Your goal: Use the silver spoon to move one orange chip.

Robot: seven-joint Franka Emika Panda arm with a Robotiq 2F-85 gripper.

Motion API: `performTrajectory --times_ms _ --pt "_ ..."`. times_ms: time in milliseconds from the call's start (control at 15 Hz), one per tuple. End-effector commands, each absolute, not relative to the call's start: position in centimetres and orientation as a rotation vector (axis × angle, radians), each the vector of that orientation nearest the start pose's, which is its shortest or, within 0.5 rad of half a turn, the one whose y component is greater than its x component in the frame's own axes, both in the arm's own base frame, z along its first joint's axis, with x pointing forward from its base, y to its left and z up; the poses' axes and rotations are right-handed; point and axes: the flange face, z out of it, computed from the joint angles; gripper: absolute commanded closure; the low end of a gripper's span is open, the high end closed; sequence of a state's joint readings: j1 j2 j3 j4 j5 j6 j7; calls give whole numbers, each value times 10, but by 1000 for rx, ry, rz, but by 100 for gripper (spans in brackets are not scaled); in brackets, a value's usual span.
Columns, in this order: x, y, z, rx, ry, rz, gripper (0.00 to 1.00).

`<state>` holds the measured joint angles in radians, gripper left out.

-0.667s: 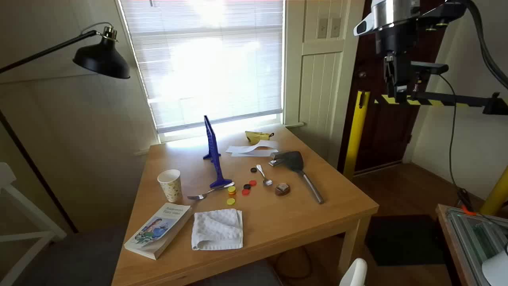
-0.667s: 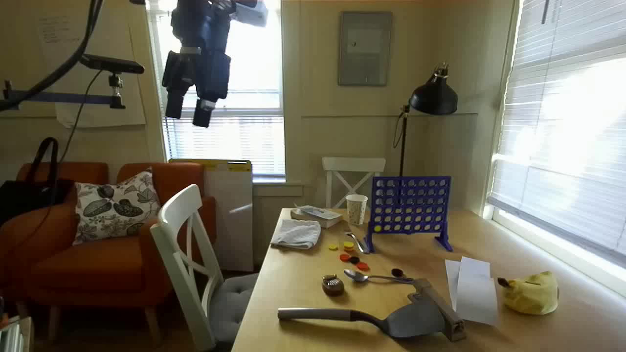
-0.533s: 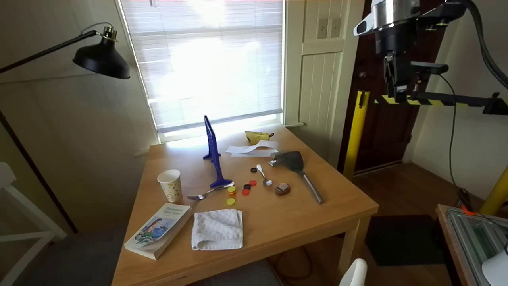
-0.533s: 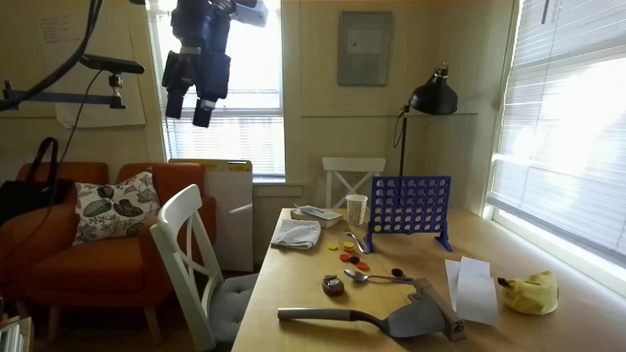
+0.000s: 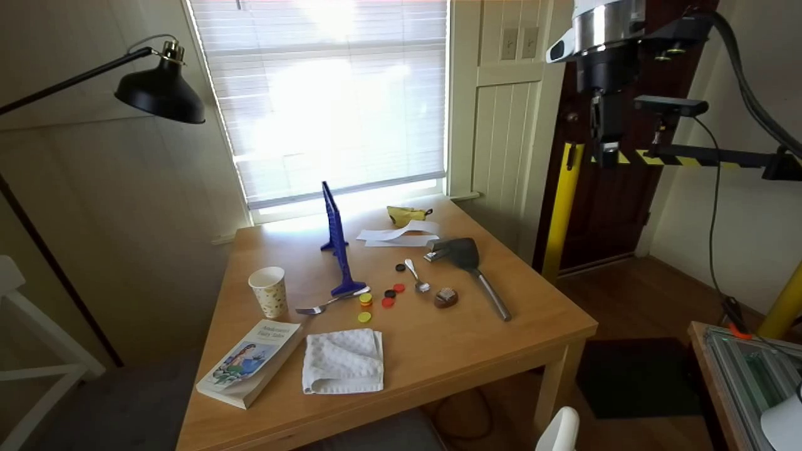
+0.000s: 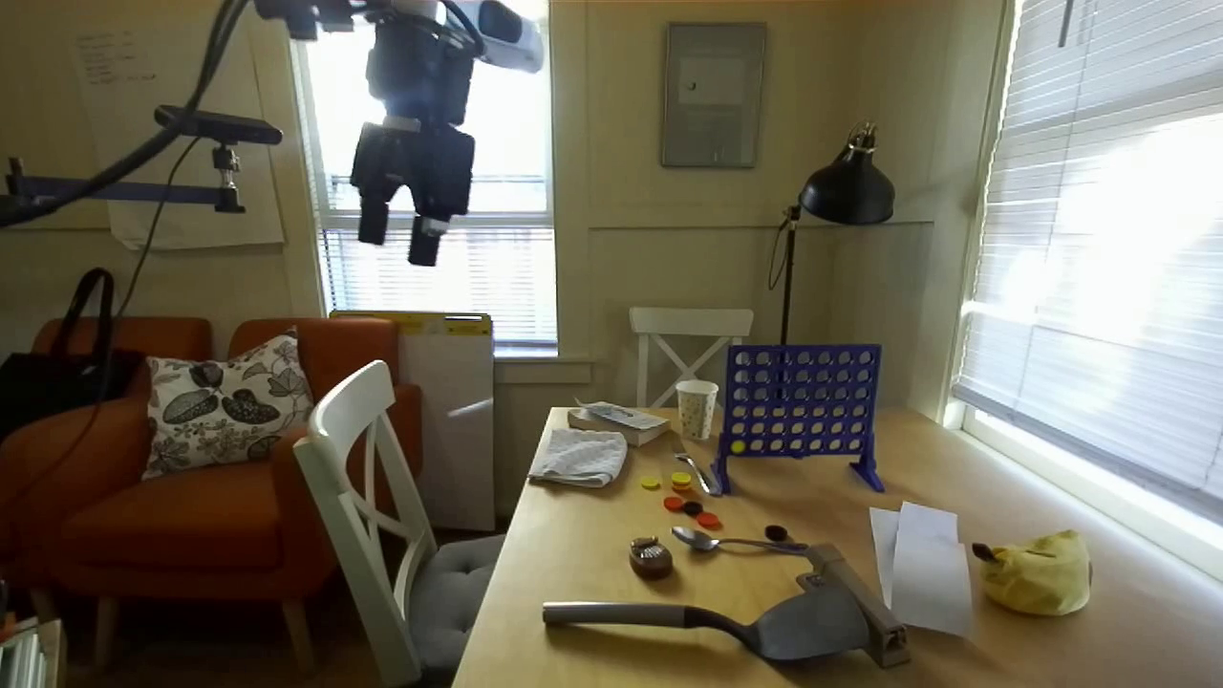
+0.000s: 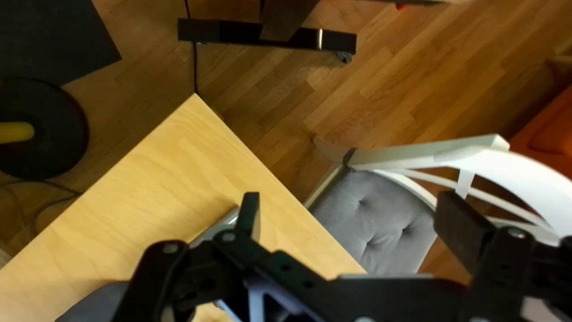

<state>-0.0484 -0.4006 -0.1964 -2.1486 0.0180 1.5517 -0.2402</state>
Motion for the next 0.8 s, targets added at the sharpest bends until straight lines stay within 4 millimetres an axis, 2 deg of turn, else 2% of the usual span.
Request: performTrajectory --times_ms 0,333,533,733 --pt "458 -111 504 -2930 188 163 0" --pt "526 -109 453 -2913 323 -35 0" --pt "562 -116 434 -2925 415 -119 0" --pt "590 -131 419 -2963 454 -250 0"
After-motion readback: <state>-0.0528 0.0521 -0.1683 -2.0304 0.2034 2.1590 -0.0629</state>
